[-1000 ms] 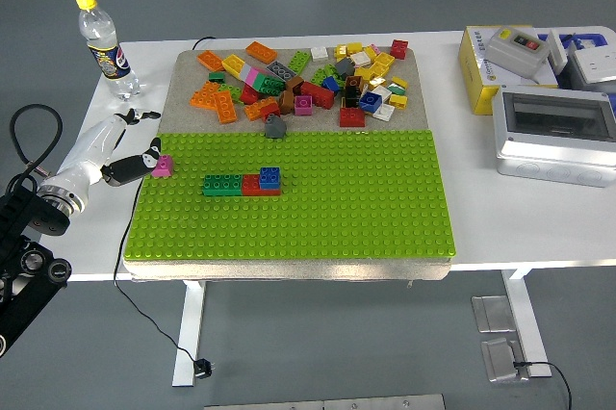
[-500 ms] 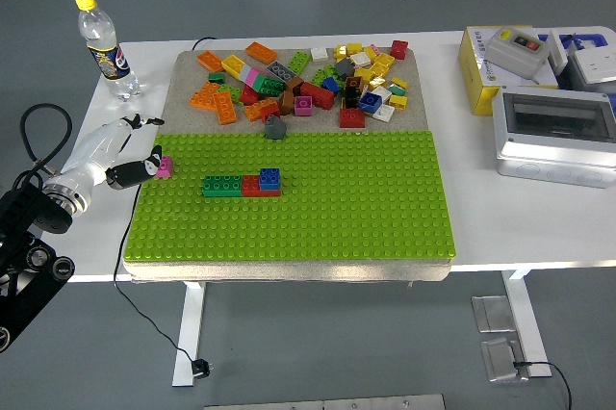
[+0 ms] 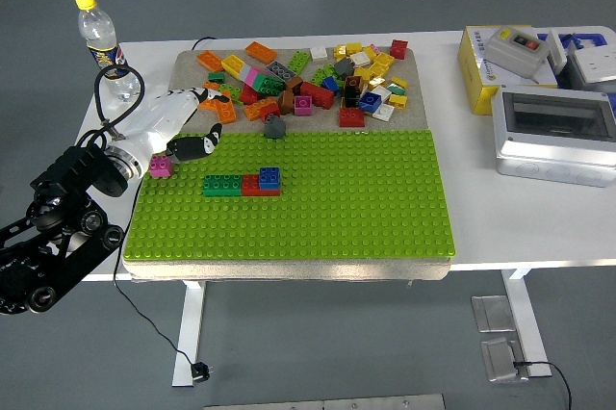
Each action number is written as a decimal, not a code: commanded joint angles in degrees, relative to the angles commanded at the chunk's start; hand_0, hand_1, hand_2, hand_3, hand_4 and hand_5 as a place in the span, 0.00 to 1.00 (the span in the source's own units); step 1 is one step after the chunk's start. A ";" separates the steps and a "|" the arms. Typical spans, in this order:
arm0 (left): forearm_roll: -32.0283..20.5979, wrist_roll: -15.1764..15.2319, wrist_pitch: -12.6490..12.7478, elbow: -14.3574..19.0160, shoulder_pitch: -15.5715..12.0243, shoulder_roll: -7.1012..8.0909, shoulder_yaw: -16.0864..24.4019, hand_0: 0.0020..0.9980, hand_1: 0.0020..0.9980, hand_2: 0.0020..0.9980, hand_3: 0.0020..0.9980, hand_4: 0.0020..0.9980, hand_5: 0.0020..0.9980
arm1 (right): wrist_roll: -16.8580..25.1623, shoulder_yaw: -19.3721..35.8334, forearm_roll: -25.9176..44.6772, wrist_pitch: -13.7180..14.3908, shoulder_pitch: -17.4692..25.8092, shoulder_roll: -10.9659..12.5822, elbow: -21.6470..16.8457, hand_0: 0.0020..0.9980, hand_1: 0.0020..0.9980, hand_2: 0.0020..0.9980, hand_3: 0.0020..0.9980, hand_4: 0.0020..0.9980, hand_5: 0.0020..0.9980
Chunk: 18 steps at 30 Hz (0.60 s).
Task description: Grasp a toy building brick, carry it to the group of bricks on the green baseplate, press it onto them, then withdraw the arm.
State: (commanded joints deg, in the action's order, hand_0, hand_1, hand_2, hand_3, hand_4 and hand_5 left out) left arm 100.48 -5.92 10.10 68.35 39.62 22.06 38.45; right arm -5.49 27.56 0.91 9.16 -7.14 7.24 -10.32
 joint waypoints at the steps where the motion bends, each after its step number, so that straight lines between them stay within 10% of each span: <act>1: -0.01 -0.02 -0.03 -0.17 0.47 -0.09 -0.36 0.97 0.92 0.91 0.83 0.42 0.22 | -0.09 1.18 -0.67 -0.03 0.07 -0.03 0.00 0.72 0.78 0.81 0.80 0.47 0.89; 18: -0.50 0.37 -0.22 -1.81 0.78 1.34 -0.60 0.98 0.92 0.91 0.83 0.42 0.21 | 0.50 2.02 0.04 -0.02 0.08 0.56 0.01 0.72 0.75 0.79 0.79 0.47 0.89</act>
State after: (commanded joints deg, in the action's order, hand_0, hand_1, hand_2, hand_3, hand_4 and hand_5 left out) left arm 99.97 -5.55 9.87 66.54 40.40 23.40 37.85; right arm -4.99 29.57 0.96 9.14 -7.06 7.80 -10.31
